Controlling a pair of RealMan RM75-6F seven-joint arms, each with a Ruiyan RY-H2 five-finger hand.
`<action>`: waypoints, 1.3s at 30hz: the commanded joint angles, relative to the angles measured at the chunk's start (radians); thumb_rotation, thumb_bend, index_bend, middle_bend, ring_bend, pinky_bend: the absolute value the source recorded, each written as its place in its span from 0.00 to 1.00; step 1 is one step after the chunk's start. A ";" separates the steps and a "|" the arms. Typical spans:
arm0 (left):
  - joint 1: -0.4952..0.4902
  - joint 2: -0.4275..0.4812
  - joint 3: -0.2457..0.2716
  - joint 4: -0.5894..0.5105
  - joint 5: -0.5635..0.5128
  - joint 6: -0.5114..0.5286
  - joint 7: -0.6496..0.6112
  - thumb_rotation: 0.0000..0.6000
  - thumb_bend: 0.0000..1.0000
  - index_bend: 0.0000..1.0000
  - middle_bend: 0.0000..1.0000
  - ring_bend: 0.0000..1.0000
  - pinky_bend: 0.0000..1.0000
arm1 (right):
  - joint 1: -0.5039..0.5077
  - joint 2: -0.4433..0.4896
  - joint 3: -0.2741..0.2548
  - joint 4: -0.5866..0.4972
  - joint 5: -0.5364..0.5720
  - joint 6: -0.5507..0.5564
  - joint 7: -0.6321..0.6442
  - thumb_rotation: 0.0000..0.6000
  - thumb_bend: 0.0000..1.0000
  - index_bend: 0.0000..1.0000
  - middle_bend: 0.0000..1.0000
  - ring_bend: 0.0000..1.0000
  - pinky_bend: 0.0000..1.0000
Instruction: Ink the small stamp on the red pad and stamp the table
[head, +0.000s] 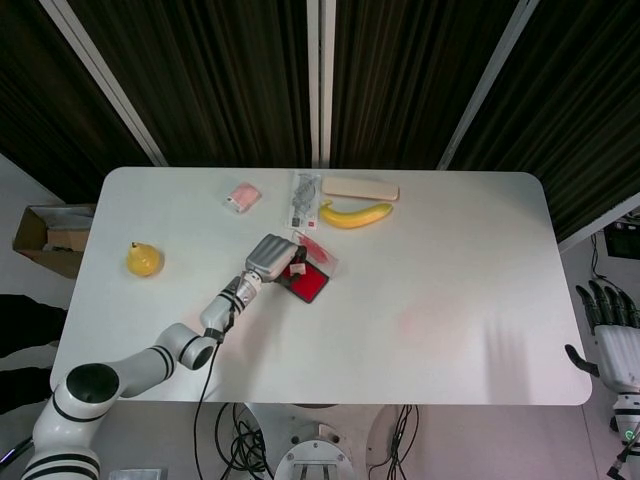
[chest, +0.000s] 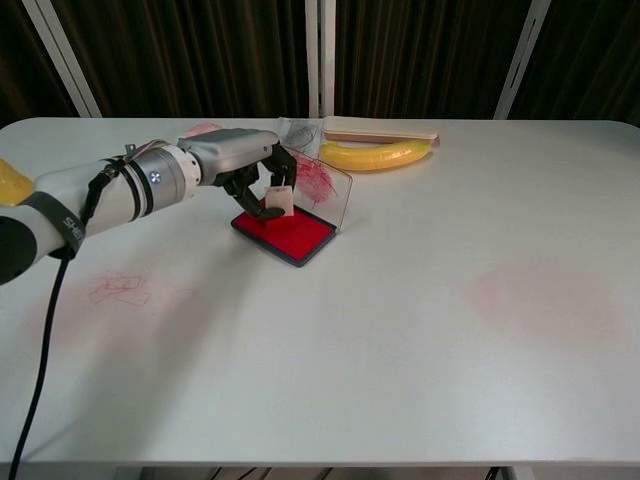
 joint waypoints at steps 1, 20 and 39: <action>-0.001 -0.019 0.010 0.032 0.000 -0.005 -0.015 1.00 0.46 0.65 0.69 0.94 1.00 | -0.001 0.000 0.001 0.001 0.001 0.001 0.000 1.00 0.15 0.00 0.00 0.00 0.00; 0.167 0.371 0.058 -0.473 0.004 0.205 0.122 1.00 0.47 0.66 0.70 0.94 1.00 | 0.012 -0.015 -0.005 -0.008 -0.017 -0.003 -0.017 1.00 0.15 0.00 0.00 0.00 0.00; 0.433 0.330 0.260 -0.299 0.138 0.427 -0.049 1.00 0.47 0.66 0.70 0.94 1.00 | 0.008 -0.004 -0.010 -0.037 -0.022 0.007 -0.045 1.00 0.15 0.00 0.00 0.00 0.00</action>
